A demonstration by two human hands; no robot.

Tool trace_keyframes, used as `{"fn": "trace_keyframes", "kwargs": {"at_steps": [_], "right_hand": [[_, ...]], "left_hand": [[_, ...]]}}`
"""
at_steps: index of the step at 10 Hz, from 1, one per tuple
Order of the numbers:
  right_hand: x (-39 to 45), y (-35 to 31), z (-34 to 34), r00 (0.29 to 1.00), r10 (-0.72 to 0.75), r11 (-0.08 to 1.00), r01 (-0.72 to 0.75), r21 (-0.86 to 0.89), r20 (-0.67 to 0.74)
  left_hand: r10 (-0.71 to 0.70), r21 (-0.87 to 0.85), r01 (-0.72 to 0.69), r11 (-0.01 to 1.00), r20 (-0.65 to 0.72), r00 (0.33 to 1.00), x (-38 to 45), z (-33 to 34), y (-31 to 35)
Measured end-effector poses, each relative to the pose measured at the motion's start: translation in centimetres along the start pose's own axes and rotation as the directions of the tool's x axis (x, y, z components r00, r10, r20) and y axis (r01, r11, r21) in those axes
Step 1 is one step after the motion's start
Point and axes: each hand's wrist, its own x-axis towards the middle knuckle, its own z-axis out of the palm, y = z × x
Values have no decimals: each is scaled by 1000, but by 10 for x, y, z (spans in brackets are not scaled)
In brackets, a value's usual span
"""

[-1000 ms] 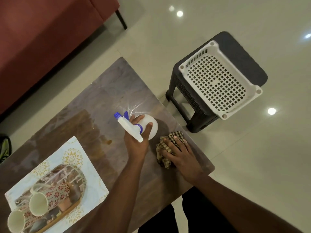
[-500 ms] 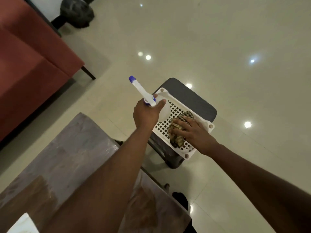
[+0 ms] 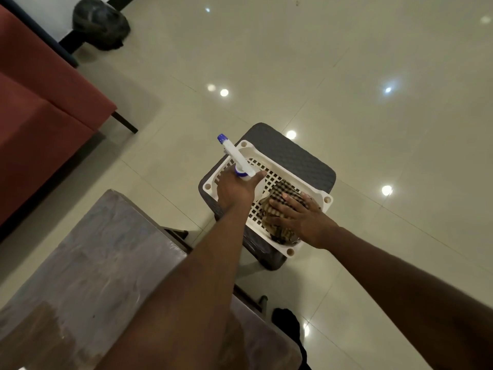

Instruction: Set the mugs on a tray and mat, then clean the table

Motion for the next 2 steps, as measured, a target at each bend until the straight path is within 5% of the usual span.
{"fn": "trace_keyframes", "kwargs": {"at_steps": [2], "right_hand": [[-17, -45, -8, 960, 97, 937, 1, 351, -261]], "left_hand": [[46, 54, -52, 997, 108, 993, -24, -44, -19]]}}
